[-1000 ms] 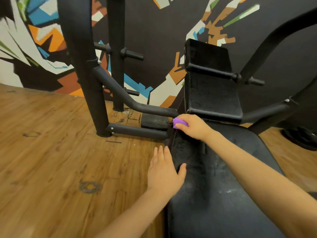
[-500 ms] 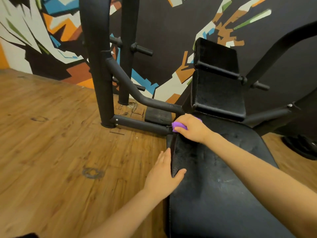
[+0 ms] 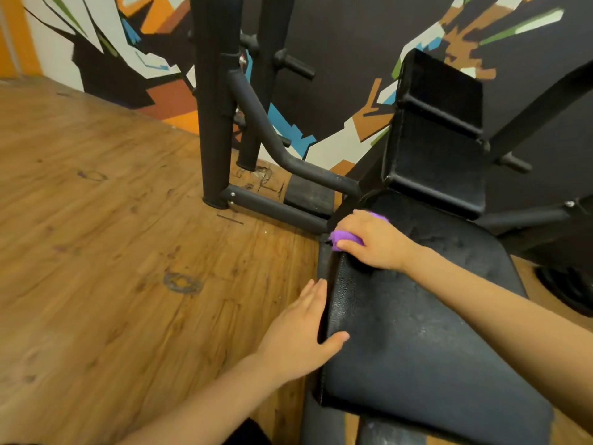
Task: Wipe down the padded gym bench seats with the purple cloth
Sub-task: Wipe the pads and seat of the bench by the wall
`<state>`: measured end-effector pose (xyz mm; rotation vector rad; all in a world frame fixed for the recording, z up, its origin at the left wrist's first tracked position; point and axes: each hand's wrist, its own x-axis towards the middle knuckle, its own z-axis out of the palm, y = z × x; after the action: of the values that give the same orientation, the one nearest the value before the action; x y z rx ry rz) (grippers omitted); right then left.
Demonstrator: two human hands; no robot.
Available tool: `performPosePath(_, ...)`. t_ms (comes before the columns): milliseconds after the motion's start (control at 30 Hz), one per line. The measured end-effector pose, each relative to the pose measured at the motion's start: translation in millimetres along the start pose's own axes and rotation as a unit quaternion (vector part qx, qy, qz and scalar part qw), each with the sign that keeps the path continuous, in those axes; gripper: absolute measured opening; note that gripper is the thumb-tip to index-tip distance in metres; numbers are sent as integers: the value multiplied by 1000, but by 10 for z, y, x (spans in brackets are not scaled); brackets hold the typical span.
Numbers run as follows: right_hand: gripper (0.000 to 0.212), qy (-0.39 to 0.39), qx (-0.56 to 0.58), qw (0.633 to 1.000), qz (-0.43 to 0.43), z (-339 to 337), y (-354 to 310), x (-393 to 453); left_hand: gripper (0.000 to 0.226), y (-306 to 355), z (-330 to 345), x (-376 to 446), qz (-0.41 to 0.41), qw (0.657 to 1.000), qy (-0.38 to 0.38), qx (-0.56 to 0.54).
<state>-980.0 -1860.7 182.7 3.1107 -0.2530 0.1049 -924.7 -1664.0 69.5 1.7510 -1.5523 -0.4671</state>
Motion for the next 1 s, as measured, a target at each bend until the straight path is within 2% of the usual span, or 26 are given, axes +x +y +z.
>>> performPosePath(100, 31, -34, 15, 997, -64, 144, -296, -263, 85, 5, 5, 28, 11, 1000, 23, -11)
performPosePath(167, 33, -48, 13, 996, -74, 125, -304, -289, 88, 17, 25, 39, 12, 999, 30, -31)
performPosePath(267, 34, -54, 11, 996, -69, 35, -213, -185, 96, 10, 43, 14, 3, 999, 3, -50)
performPosePath(400, 25, -19, -1, 1000, -13, 3, -194, -83, 101, -51, -28, -66, 9, 999, -52, -11)
performPosePath(500, 30, -36, -46, 996, -65, 112, -330, -228, 105, -115, -74, -119, 21, 997, -74, -3)
performPosePath(633, 37, -76, -27, 989, -120, 192, -406, -364, 103, -156, -102, -162, 14, 997, -80, -3)
performPosePath(700, 37, -63, -12, 991, -117, 156, -344, -306, 113, -180, -92, -157, -15, 996, -92, 1)
performPosePath(767, 34, -40, 7, 996, -76, 90, -301, -236, 121, -205, -79, -129, -42, 994, -105, 0)
performPosePath(867, 33, -6, 6, 999, -50, 120, -350, -278, 124, -202, -84, -100, -48, 992, -114, 6)
performPosePath(1000, 35, -70, -18, 985, -154, 331, -643, -578, 124, -190, -129, -93, -32, 993, -116, -12)
